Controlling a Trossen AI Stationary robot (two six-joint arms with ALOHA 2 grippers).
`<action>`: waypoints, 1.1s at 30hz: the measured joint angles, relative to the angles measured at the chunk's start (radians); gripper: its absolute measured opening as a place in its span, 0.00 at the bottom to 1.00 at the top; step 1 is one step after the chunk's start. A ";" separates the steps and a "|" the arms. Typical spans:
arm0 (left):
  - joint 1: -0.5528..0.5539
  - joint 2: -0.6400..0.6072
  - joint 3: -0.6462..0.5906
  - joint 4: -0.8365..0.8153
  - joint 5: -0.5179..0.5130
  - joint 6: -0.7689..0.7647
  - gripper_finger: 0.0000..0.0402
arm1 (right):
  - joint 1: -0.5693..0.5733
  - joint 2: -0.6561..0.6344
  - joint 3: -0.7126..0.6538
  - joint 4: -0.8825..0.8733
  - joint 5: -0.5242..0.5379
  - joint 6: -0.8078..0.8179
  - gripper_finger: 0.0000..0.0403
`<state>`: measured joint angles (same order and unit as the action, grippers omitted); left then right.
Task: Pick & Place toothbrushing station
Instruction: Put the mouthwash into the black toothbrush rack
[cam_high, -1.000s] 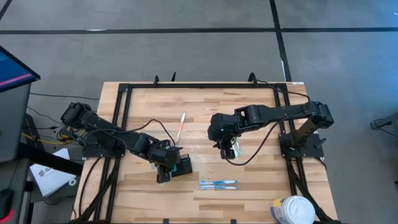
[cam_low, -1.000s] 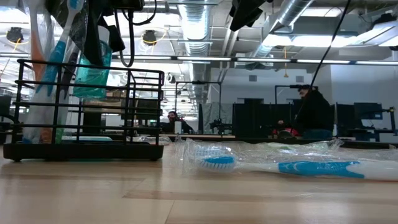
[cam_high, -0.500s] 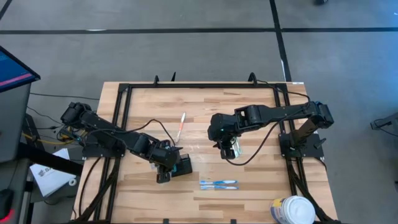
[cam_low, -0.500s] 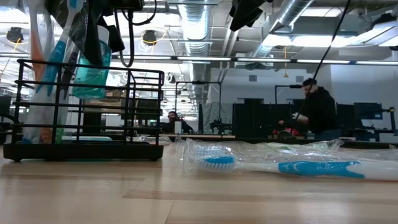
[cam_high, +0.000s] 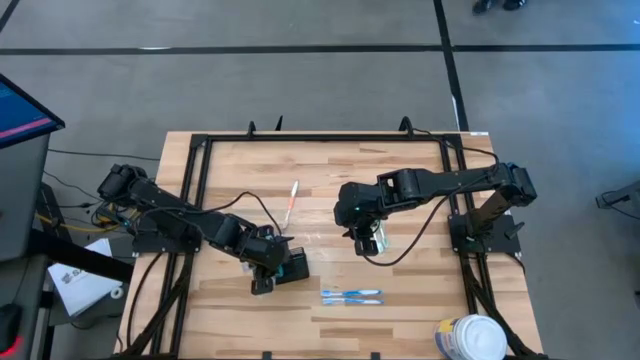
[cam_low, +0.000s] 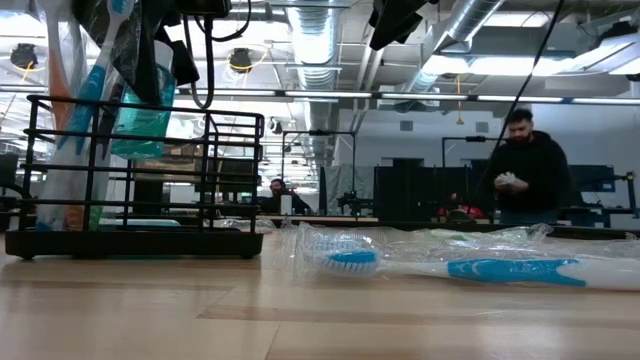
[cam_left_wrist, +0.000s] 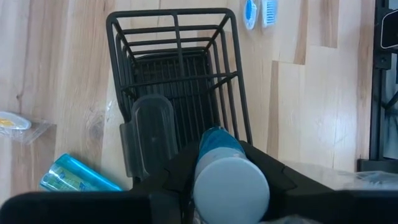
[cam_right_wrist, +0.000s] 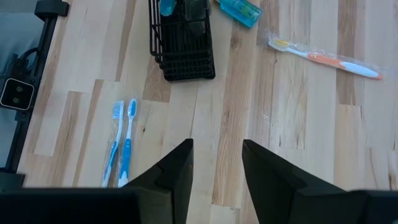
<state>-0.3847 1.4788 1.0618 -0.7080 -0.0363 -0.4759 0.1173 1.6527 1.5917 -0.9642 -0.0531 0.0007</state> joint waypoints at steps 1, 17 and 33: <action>0.000 0.000 0.000 0.000 0.000 0.000 0.24 | 0.000 0.000 0.000 0.000 0.000 0.000 0.32; 0.012 0.000 0.000 0.002 0.000 0.001 0.38 | 0.000 0.000 0.000 0.000 0.000 0.000 0.32; 0.027 -0.022 0.000 0.011 0.000 0.030 0.38 | 0.000 0.000 0.000 0.000 0.000 0.000 0.32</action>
<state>-0.3573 1.4567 1.0622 -0.6974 -0.0363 -0.4461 0.1173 1.6527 1.5917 -0.9642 -0.0532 0.0006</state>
